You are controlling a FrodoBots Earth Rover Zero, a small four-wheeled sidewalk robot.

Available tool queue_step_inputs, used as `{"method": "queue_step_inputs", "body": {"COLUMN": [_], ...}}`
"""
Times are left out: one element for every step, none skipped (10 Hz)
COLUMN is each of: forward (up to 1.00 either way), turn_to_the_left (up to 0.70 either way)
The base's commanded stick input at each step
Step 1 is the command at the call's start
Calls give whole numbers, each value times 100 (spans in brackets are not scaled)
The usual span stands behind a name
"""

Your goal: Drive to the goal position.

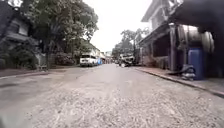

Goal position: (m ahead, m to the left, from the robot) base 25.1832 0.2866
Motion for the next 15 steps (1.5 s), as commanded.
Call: {"method": "queue_step_inputs", "body": {"forward": [100,100,100,100,100,100,100,100,100,100,100,100,100,100,100], "turn_to_the_left": [0,0,0,0,0,0,0,0,15,12,0,0,0,0,0]}}
